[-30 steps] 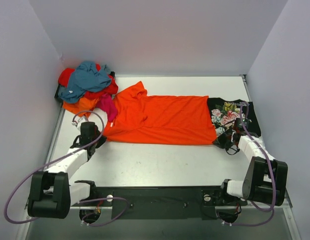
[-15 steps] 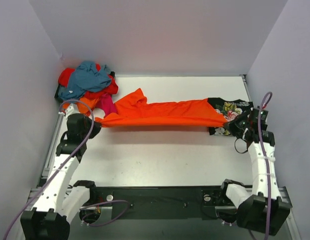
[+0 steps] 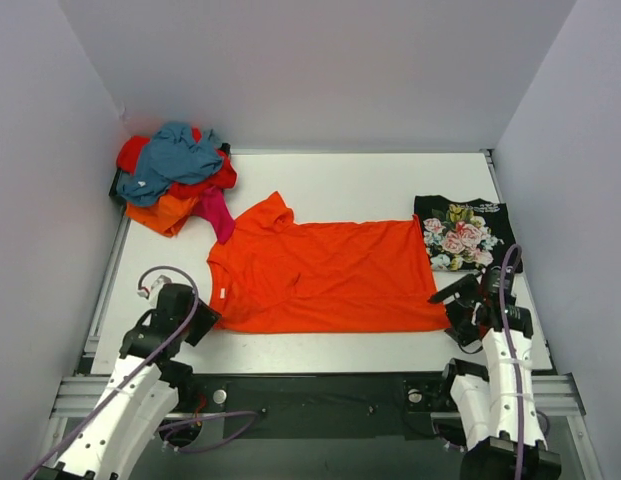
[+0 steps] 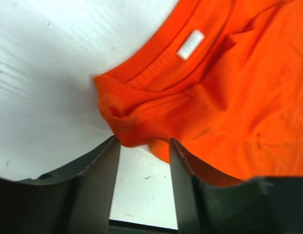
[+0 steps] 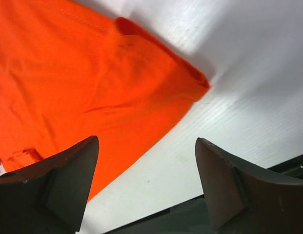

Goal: Fold and stack the t-shirts
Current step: Fold the flattened tshirt in 1/3 of the way

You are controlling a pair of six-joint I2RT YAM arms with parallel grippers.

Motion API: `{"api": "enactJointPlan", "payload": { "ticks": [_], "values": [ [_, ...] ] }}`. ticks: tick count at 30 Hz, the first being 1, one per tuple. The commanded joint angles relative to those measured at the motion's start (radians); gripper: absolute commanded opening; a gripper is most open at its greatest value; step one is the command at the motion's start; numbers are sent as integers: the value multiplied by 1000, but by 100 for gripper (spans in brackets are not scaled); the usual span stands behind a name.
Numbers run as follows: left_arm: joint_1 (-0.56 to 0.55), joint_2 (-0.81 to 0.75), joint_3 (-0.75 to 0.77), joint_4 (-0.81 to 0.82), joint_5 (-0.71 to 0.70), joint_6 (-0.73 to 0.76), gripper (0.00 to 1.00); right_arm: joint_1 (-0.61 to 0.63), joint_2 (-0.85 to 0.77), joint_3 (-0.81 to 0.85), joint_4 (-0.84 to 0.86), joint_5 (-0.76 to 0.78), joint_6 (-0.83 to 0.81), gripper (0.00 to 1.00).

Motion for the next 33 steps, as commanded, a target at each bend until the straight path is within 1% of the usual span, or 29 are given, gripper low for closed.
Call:
{"api": "enactJointPlan", "payload": {
  "ticks": [1, 2, 3, 4, 5, 6, 7, 8, 9, 10, 11, 12, 13, 14, 15, 16, 18, 19, 21, 23, 27, 28, 29, 33],
  "values": [
    [-93, 23, 201, -68, -159, -40, 57, 122, 21, 144, 58, 36, -83, 76],
    [-98, 37, 235, -84, -216, -24, 57, 172, 57, 178, 61, 65, -86, 76],
    [-98, 64, 293, -98, -260, -4, 57, 256, 82, 223, 81, 97, -98, 75],
    [-98, 78, 318, -99, -288, 42, 57, 316, 134, 238, 114, 107, -103, 73],
    [-97, 106, 354, -87, -316, 61, 59, 407, 162, 276, 133, 124, -99, 70],
    [-97, 117, 358, -51, -308, 129, 62, 447, 229, 291, 177, 127, -100, 64],
    [-95, 149, 353, 70, -237, 177, 62, 533, 264, 324, 202, 133, -96, 62],
    [-93, 178, 353, 113, -204, 238, 61, 568, 345, 344, 234, 142, -86, 59],
    [-90, 233, 361, 191, -136, 259, 60, 635, 383, 387, 246, 147, -77, 57],
    [-89, 271, 365, 233, -100, 314, 57, 670, 468, 412, 280, 144, -79, 53],
    [-89, 342, 375, 317, -39, 334, 56, 719, 516, 456, 286, 144, -73, 47],
    [-89, 371, 381, 380, -17, 361, 55, 746, 588, 482, 305, 142, -65, 44],
    [-84, 435, 388, 407, 14, 371, 55, 783, 629, 523, 318, 130, -63, 43],
    [-84, 466, 392, 468, 29, 397, 54, 806, 692, 556, 343, 121, -57, 42],
    [-78, 526, 404, 487, 54, 415, 50, 838, 729, 573, 358, 112, -53, 40],
    [-75, 584, 418, 523, 54, 421, 49, 858, 792, 599, 389, 92, -43, 40],
    [-67, 655, 433, 578, 80, 447, 47, 880, 876, 623, 448, 47, -27, 38],
    [-63, 674, 436, 591, 78, 458, 45, 883, 901, 630, 464, 34, -19, 36],
    [-61, 727, 438, 648, 80, 477, 45, 900, 996, 654, 521, 4, -8, 35],
    [-61, 782, 441, 697, 84, 493, 46, 920, 1050, 680, 542, 0, -2, 35],
    [-60, 907, 485, 737, 92, 515, 46, 943, 1148, 735, 561, -17, 6, 33],
    [-60, 943, 496, 737, 119, 517, 46, 944, 1160, 749, 564, -25, 9, 32],
    [-60, 959, 500, 773, 126, 524, 45, 948, 1180, 754, 573, -33, 10, 31],
    [-60, 1043, 545, 768, 152, 546, 43, 951, 1211, 771, 596, -49, 9, 31]
  ]
}}
